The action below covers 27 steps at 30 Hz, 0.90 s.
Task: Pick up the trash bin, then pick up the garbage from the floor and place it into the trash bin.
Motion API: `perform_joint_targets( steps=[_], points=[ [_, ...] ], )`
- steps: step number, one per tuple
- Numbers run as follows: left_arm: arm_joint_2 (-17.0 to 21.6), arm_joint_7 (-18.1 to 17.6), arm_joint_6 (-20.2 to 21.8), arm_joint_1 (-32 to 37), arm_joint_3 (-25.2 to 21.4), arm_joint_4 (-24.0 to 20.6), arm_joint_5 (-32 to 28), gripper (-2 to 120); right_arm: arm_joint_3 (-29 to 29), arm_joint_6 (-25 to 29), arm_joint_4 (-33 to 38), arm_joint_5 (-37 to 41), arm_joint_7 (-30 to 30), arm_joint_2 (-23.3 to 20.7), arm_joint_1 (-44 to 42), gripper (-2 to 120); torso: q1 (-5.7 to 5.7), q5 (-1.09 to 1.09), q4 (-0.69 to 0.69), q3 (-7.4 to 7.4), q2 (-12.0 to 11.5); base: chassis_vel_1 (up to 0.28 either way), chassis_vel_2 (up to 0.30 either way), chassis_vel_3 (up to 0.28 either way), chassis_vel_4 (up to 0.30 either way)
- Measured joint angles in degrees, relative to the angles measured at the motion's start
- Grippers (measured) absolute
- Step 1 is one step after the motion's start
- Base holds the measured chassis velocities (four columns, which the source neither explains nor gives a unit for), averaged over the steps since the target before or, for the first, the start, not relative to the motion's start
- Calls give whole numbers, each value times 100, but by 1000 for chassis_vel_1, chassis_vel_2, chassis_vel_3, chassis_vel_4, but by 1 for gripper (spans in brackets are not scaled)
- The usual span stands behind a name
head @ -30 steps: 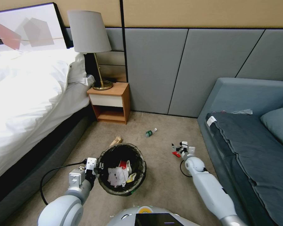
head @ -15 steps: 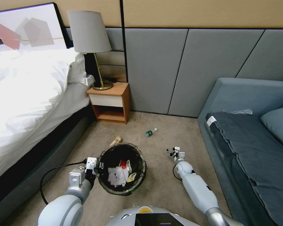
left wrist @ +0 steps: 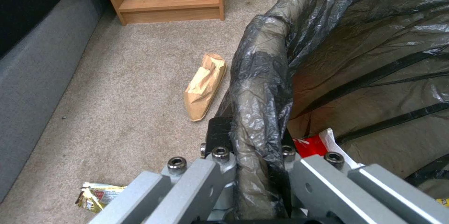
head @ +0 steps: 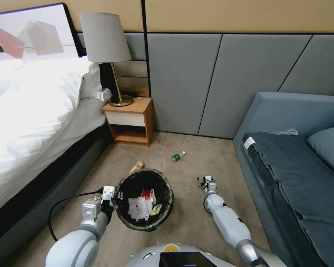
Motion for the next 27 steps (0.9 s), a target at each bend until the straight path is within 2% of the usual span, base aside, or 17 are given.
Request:
perform_joint_targets(
  steps=[12,15,27],
  points=[
    [13,7,-3,12,12,0,13,1,-126,65,-591,433,-4,5,293,100,0,0,-1,0,0,0,0,0,0],
    [24,10,-6,16,14,0,14,1,-292,90,-860,741,-1,-17,466,100,0,0,0,0,0,0,0,0,0],
    [47,20,-11,2,29,0,17,1,-332,148,-1358,779,-67,-2,820,100,0,0,0,0,0,0,0,0,0]
  ],
)
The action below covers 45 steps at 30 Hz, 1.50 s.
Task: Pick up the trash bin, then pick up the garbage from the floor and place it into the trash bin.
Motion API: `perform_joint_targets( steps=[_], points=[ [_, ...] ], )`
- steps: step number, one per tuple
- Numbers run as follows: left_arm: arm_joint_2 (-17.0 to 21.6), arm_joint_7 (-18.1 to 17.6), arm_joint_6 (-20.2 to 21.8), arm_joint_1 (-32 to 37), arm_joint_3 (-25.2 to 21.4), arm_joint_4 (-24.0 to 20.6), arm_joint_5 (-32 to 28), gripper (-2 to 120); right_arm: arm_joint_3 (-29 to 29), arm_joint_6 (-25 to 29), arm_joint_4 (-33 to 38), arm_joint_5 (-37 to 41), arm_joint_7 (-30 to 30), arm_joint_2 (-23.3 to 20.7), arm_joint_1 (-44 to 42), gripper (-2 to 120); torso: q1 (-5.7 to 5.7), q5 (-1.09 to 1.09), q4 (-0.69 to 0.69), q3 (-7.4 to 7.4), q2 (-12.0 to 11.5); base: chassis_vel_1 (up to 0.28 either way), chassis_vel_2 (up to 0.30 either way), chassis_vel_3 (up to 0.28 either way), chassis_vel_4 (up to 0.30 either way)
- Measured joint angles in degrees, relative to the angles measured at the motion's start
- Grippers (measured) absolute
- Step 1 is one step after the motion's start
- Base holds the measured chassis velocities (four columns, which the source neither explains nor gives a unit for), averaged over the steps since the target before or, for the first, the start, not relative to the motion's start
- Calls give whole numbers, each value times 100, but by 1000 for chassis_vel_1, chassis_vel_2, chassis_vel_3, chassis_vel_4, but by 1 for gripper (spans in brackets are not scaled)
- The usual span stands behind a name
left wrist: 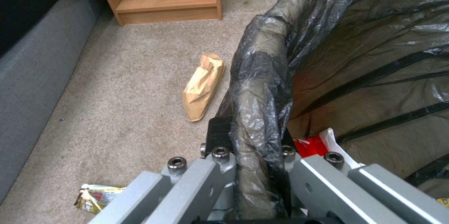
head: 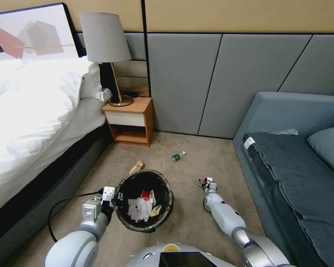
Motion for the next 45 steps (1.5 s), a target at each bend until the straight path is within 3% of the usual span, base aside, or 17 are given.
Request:
perform_joint_targets(
  steps=[17,34,40,45],
  points=[
    [40,17,-1,3,-6,0,-1,1,-23,-163,-518,7,-13,10,209,100,-1,-1,1,-1,0,0,0,0,0],
    [43,25,-2,14,-4,0,-1,1,-13,-170,-444,6,-48,-23,150,100,-1,-2,-1,-1,0,0,0,0,0],
    [44,27,-4,15,-4,0,-1,1,-13,-159,-387,6,-68,-21,119,87,-1,0,1,-1,0,0,0,0,0],
    [53,32,-6,14,-4,0,-1,1,-13,-154,-323,5,-80,-19,83,67,-1,2,3,-1,0,0,0,0,0]
  ],
)
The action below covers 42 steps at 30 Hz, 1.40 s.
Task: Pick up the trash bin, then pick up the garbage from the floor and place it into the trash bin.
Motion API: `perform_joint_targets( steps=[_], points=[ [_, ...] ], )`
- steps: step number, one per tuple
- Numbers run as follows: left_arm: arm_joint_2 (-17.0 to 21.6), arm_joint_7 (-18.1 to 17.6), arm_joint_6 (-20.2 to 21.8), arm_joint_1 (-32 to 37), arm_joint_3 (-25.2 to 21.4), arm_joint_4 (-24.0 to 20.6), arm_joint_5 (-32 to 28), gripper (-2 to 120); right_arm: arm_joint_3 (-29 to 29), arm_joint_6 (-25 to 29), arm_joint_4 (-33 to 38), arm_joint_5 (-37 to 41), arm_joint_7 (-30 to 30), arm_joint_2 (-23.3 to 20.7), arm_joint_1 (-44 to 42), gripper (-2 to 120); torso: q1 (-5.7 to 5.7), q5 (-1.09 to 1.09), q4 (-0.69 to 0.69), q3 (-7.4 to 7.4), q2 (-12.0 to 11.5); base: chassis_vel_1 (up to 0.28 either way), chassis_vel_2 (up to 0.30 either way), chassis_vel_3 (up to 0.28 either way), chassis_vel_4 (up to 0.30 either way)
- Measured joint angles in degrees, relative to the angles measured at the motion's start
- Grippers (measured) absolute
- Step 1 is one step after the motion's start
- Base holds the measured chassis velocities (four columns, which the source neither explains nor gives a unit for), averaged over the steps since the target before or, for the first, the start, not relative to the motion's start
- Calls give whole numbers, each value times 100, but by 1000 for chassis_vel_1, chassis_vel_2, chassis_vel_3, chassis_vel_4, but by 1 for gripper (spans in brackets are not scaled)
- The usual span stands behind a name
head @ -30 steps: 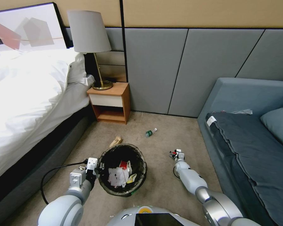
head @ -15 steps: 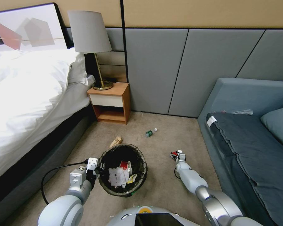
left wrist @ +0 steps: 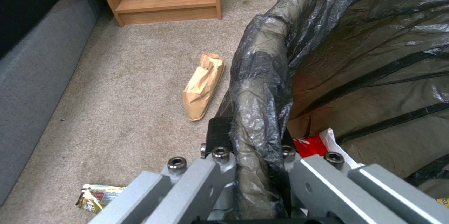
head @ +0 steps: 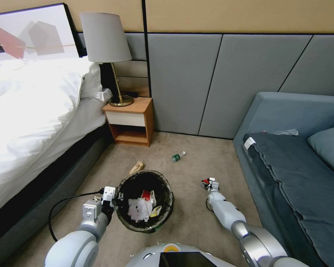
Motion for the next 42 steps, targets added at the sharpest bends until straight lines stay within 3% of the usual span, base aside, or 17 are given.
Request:
perform_joint_targets(
  steps=[5,7,8,10,13,18,34,38,41,42],
  points=[
    [4,3,-2,-3,0,0,1,1,-1,3,25,-1,-9,1,-37,49,0,-1,1,0,0,0,0,0,0],
    [4,3,-2,-3,0,0,1,1,-1,3,25,-1,-10,1,-37,49,0,-1,2,0,0,0,0,0,0],
    [5,4,-2,-4,0,0,1,1,-1,4,26,-1,-12,2,-39,38,0,0,2,0,0,0,0,0,0],
    [5,4,-2,-4,0,0,1,1,-1,4,25,-2,-13,2,-39,36,0,0,2,0,0,0,0,0,0],
    [9,7,-3,-8,-1,0,3,1,2,1,21,0,-11,-4,-42,19,0,-5,-2,0,0,0,0,0,0],
    [20,7,-5,-7,-5,0,3,1,4,-1,1,2,-13,-8,-47,3,1,-6,-5,0,0,0,0,0,0],
    [47,3,-7,-12,-9,0,4,1,30,-56,286,26,21,-37,-206,0,1,-3,-6,1,0,0,0,0,0],
    [68,3,-6,-16,-13,0,2,1,56,-184,695,66,95,-103,-338,0,1,0,-8,2,-1,0,0,0,0],
    [97,2,1,-18,-27,0,-24,1,420,-637,1891,-33,137,-291,-703,0,1,0,-5,2,0,0,0,0,0],
    [97,2,1,-18,-27,0,-24,1,420,-637,1891,-33,137,-291,-703,0,1,0,-5,2,0,0,0,0,0]
  ],
)
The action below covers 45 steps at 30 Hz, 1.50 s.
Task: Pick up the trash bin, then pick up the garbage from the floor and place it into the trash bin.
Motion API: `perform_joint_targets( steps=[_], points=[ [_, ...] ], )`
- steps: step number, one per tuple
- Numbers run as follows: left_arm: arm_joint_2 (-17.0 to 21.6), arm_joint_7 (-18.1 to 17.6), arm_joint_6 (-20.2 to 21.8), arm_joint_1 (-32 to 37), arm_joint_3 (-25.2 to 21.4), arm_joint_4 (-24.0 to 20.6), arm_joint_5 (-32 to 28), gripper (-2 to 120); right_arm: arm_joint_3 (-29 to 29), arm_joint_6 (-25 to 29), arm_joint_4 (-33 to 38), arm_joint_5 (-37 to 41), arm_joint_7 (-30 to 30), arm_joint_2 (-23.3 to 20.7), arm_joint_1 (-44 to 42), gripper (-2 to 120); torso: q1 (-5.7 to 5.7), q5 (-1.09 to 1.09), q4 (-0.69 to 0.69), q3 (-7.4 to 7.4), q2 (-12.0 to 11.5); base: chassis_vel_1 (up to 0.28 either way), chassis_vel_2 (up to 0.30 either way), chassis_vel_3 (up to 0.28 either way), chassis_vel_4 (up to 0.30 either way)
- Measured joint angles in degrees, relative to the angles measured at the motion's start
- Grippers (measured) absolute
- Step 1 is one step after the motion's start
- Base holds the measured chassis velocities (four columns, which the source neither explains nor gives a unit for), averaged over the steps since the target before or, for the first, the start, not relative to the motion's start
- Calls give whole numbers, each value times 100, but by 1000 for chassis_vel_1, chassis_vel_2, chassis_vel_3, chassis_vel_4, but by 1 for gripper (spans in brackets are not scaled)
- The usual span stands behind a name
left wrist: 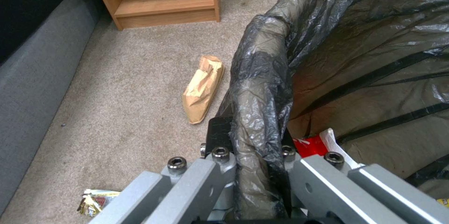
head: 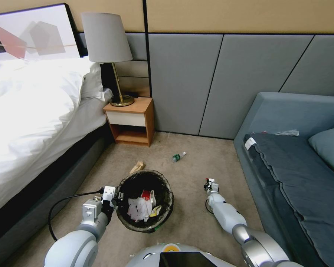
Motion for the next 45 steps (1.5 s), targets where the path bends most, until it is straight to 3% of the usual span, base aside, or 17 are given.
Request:
perform_joint_targets(
  steps=[2,4,7,9,16,17,26,33,45],
  points=[
    [7,-1,6,2,-1,0,-15,1,399,-399,870,-82,-38,-79,-253,0,0,-2,1,-1,0,0,0,0,0],
    [6,-2,6,1,1,0,-19,1,460,-533,1264,-55,-31,-166,-362,0,0,-5,1,0,0,0,0,0,0],
    [-1,-3,9,-8,23,0,-24,1,489,-785,2517,15,39,-522,-649,0,0,-1,2,-1,0,0,0,0,0],
    [-1,-3,9,-10,24,0,-25,1,484,-823,2697,27,51,-590,-686,0,0,-3,2,-1,0,0,0,0,0],
    [47,-5,19,-25,21,0,-47,1,361,-1024,4515,-62,72,-1203,-990,0,0,-1,3,-1,0,0,0,0,0],
    [47,-5,19,-25,21,0,-47,1,361,-1024,4515,-62,72,-1203,-990,0,0,-1,3,-1,0,0,0,0,0],
    [43,-8,25,-49,23,0,-54,1,87,-1679,6595,568,-13,-1792,-1222,0,-1,-2,1,-2,0,0,0,0,0],
    [35,-11,27,-60,36,0,-53,1,-173,-2062,7684,1194,-126,-1945,-1259,0,0,-3,3,-1,0,0,0,0,0],
    [39,-6,34,-85,61,0,-57,1,-709,-2235,8505,1570,-587,-2209,-1331,0,-1,-2,2,-2,0,0,0,0,0]
  ],
)
